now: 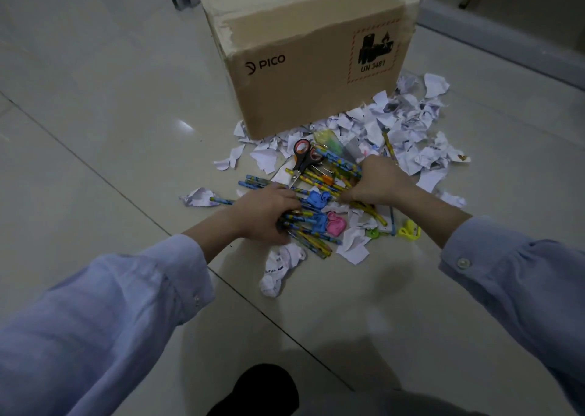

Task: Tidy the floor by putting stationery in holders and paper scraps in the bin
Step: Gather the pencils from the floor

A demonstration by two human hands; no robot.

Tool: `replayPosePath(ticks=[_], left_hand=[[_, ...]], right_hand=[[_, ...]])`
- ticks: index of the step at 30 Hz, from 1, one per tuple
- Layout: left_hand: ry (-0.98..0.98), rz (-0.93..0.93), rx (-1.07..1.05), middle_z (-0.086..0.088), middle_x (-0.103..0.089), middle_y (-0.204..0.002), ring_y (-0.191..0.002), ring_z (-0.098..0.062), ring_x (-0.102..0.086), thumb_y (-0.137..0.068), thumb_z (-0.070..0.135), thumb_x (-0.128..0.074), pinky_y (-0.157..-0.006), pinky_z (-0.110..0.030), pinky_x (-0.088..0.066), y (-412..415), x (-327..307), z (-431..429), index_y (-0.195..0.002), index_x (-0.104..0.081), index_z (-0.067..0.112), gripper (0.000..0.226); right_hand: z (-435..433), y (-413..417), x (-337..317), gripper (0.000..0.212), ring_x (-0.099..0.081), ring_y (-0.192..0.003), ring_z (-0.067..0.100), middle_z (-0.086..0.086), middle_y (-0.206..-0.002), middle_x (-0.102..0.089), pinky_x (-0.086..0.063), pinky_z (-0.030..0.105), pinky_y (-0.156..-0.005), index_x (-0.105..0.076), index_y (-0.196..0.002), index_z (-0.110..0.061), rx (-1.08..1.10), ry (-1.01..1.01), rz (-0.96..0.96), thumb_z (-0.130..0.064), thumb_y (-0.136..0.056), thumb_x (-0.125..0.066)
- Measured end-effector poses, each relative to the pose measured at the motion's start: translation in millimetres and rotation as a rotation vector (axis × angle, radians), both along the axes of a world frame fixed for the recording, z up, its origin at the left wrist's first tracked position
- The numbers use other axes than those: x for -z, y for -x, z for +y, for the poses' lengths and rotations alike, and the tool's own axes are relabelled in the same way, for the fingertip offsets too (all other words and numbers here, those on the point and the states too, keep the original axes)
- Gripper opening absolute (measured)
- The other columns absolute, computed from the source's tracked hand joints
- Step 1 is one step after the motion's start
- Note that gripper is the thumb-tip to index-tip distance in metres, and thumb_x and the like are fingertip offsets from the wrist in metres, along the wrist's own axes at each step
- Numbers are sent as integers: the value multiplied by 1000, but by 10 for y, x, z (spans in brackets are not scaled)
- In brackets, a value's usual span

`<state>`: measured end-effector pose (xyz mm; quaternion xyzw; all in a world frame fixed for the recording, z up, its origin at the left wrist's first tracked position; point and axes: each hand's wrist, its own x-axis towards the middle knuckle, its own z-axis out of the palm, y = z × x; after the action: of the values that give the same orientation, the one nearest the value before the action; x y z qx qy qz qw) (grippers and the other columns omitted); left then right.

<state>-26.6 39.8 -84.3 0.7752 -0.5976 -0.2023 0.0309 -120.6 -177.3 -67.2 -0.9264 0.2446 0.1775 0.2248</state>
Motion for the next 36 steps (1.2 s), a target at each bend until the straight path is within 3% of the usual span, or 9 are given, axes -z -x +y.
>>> replayPosePath(ticks=[5,12,16,19,23,26,31,33,36], left_hand=[[-49,-59,39,-3,-57,-113,-106,-23,-50,-74,32,-68,-73,-30,-44,43,-34,-48,-114,-58,17,44],[-167,-258,175,-10,-55,-120,-114,-28,-50,-88,21,-57,-83,-40,-50,63,12,-124,-123,-49,10,38],[-155,-320,221,-12,-54,-125,-116,-27,-50,-93,14,-49,-84,-36,-47,84,45,-129,-127,-46,7,35],[-137,-357,240,-13,-53,-125,-113,-29,-53,-95,9,-42,-83,-38,-50,93,66,-120,-131,-42,6,36],[-119,-382,238,-13,-55,-119,-105,-30,-56,-96,7,-39,-75,-39,-51,90,92,-110,-131,-40,7,35],[-123,-407,230,-12,-57,-117,-104,-29,-56,-97,8,-38,-72,-39,-51,96,99,-109,-132,-38,8,35],[-76,-433,239,-12,-61,-111,-108,-29,-52,-95,6,-38,-64,-35,-42,88,119,-51,-125,-44,6,30],[-43,-403,230,-13,-63,-107,-105,-30,-53,-93,6,-42,-70,-38,-46,71,109,-3,-117,-49,6,25],[-120,-357,182,-10,-60,-116,-111,-28,-50,-91,12,-49,-87,-38,-43,17,96,60,-122,-48,10,31]], right_hand=[[65,-16,21,58,-32,-45,17,2,-52,-29,-25,24,-43,-30,-54,-15,-44,104,-5,-40,-68,-80],[93,-51,42,54,-37,-46,17,3,-52,-35,-29,24,-43,-36,-54,-15,14,107,10,-50,-74,-72],[2,-24,48,52,-23,-45,16,2,-52,-24,-18,24,-44,-28,-55,-16,45,-11,17,-38,-83,-65],[-17,16,91,47,-27,-48,17,2,-55,-27,-21,25,-46,-29,-59,-16,15,-8,8,-32,-78,-69],[4,12,169,39,-48,-57,25,9,-60,-44,-40,33,-49,-52,-68,-6,-23,37,-68,-38,-72,-74],[27,-22,152,47,-57,-60,26,12,-65,-58,-50,36,-52,-68,-86,-4,-54,90,-67,-47,-70,-77],[70,-55,113,45,-53,-58,21,5,-61,-49,-45,29,-50,-60,-76,-10,-118,159,-8,-51,-69,-77],[96,-58,91,43,-50,-55,19,3,-60,-47,-43,28,-50,-55,-71,-12,-142,185,5,-49,-70,-77],[116,-56,32,47,-44,-53,16,3,-59,-42,-36,25,-46,-44,-63,-14,-152,201,19,-46,-71,-78]])
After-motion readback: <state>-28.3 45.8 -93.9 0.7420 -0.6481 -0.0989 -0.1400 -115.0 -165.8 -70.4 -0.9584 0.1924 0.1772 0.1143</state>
